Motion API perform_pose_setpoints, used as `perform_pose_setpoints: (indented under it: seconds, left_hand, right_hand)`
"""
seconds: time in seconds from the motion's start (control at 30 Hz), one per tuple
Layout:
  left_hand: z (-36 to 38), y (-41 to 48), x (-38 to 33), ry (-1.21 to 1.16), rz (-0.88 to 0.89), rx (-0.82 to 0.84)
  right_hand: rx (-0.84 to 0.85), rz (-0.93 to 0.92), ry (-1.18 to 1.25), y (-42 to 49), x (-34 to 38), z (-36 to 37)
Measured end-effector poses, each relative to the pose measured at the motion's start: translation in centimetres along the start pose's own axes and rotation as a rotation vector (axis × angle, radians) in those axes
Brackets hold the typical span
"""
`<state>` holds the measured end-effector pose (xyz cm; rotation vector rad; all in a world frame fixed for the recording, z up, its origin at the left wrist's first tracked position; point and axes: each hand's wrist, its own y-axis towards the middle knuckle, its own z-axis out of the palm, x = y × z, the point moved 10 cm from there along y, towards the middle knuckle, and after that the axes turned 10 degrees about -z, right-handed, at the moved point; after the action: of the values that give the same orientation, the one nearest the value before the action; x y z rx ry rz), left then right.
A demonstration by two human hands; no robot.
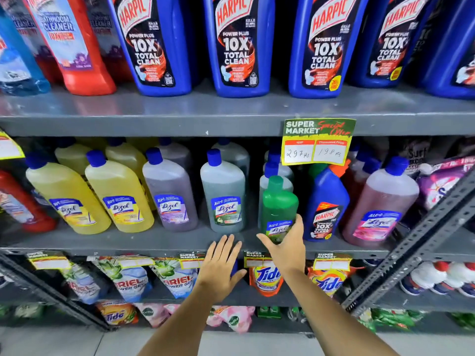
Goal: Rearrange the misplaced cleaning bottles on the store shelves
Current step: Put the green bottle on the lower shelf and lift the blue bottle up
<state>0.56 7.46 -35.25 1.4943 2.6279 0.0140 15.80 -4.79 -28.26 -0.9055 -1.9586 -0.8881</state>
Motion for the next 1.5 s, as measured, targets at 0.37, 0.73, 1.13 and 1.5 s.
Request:
perform_pose_setpoints:
  seconds: [0.37,0.73,1.13,1.5]
  left_hand:
    - [-0.1,-0.1,-0.3,0.056,-0.012,-0.014]
    - [-0.2,-0.4,-0.4,0.085,-0.073,0.046]
    - [-13.8,-2.9,-5.5,-0.135,0.313,-0.209]
    - [-38.1,4.1,-9.9,-0.057,0.227,-0.701]
  right_hand:
    - [-0.540,-0.128,-0.097,-0.3,-0.7,-11.9]
    - [-0.270,0.089,-0.060,4.5,-3.7,-9.8]
    - [-0.414,-0.113,0.183,-5.4,2.0,-19.6]
    - [-0.632,-0.521,0.068,3.2,24.2,-33.8]
